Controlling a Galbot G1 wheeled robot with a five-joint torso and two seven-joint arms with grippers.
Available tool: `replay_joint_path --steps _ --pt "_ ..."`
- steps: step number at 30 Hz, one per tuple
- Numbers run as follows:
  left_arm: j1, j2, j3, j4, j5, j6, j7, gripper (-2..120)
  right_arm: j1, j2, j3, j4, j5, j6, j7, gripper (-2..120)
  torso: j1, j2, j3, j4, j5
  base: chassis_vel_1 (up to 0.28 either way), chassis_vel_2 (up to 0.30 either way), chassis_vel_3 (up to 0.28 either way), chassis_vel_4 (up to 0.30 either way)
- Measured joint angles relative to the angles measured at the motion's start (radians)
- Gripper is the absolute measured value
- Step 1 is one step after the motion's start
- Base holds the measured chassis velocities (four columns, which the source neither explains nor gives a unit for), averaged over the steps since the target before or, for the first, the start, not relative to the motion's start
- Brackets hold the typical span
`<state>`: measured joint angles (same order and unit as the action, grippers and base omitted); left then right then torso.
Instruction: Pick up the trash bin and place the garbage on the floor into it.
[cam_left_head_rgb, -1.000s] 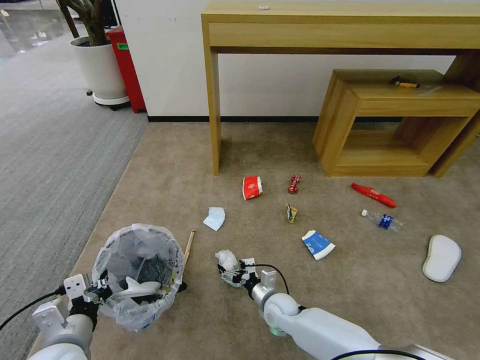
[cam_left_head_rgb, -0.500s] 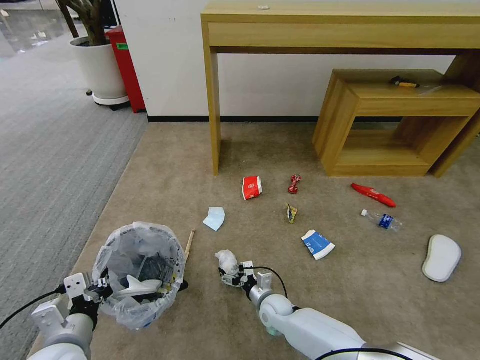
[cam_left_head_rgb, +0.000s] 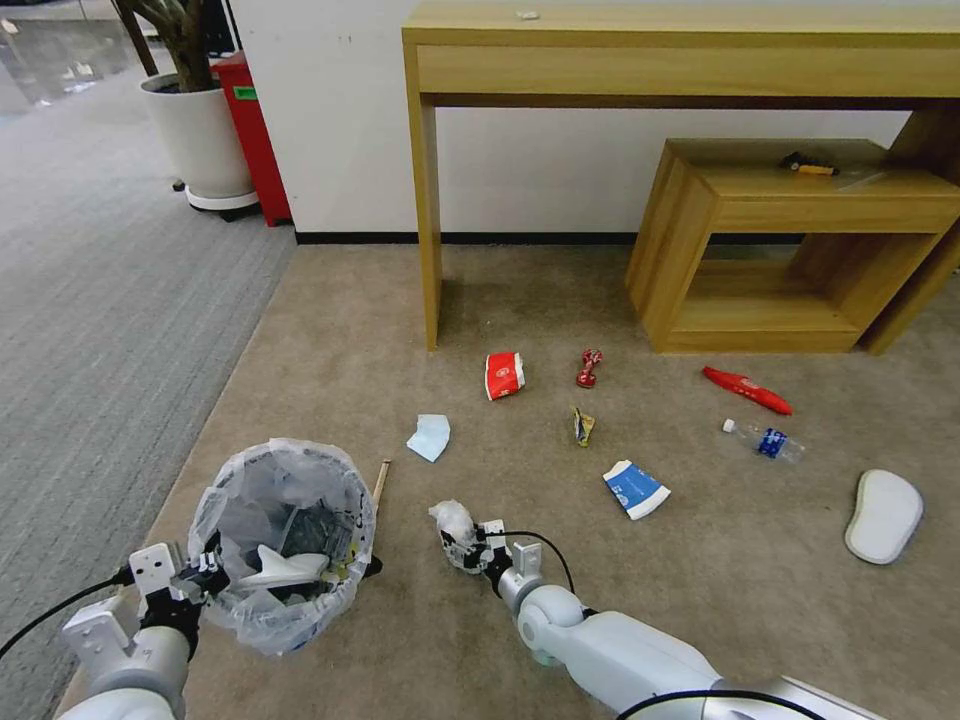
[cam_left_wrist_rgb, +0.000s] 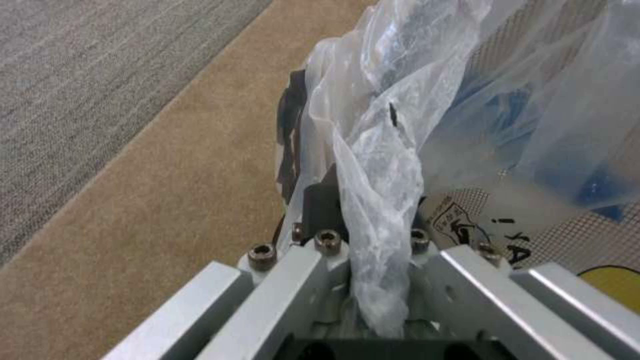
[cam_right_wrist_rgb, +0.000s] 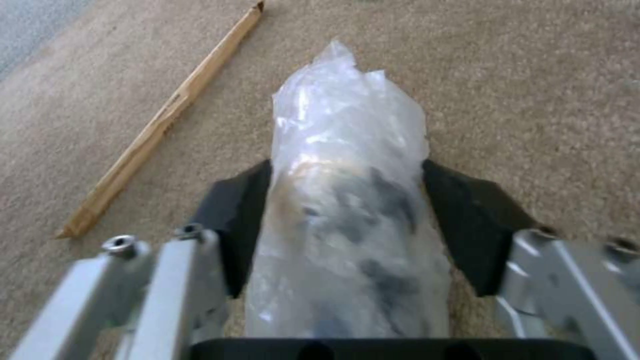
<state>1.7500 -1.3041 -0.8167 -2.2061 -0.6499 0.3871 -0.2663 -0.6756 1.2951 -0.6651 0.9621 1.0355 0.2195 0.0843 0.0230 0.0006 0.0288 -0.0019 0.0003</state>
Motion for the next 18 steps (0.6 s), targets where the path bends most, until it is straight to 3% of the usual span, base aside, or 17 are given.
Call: replay_joint_path --steps 14,18 --pt "0.007 -0.008 -0.003 0.001 0.007 -0.002 0.002 0 -0.010 -0.016 0.015 0.016 -0.011 0.021 -0.019 5 0.000 0.000 0.000 0.0000 0.0000 0.000 0.000 0.000 0.000" --pt "0.000 -0.010 -0.002 0.015 0.011 -0.002 0.003 0 -0.021 -0.034 0.034 0.041 -0.015 0.030 -0.026 0 0.000 0.000 0.000 0.0000 0.0001 0.000 0.000 0.000 0.000"
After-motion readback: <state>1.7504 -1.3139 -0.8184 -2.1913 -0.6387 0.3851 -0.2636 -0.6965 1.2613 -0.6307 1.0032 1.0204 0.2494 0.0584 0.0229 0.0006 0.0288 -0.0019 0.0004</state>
